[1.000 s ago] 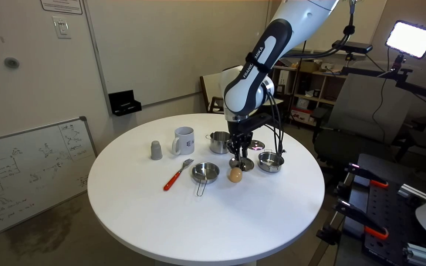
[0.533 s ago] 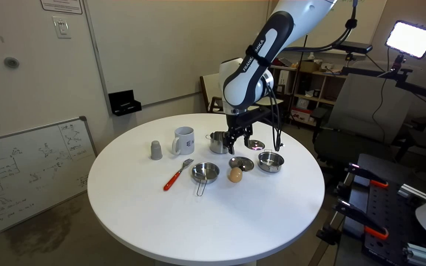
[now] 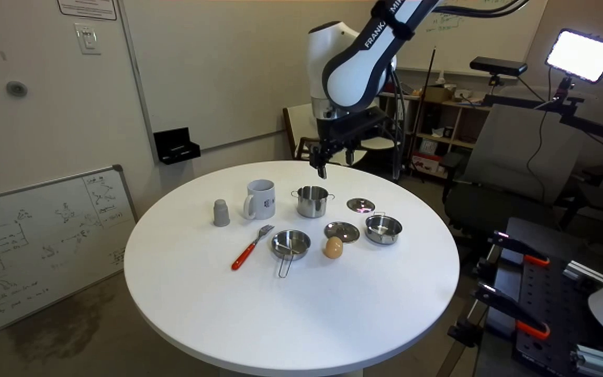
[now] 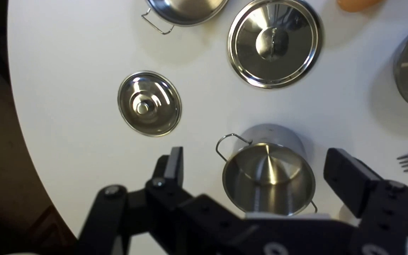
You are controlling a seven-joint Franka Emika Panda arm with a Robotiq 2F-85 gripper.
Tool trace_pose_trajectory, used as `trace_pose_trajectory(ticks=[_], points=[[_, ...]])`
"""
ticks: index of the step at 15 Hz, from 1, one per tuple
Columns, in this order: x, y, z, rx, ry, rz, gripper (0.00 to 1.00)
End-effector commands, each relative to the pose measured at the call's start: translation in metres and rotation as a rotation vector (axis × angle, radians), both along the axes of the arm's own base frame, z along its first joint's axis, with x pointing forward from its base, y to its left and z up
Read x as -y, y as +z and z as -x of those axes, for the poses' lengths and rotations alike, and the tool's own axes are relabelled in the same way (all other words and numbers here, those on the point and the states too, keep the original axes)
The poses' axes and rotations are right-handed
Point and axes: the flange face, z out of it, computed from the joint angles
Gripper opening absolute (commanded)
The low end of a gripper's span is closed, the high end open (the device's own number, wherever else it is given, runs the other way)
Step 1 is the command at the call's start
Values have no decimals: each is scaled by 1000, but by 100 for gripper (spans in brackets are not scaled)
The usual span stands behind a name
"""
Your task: Remove the lid from the silver pot
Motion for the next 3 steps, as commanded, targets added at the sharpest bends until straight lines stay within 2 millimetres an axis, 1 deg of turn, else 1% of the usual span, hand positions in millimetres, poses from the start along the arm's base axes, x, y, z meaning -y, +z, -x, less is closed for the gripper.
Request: trace_pose_trajectory(ticks=[1, 3], points=[[-1, 2, 0, 2, 1, -3, 100], [3, -6, 1, -10, -4, -2, 100]])
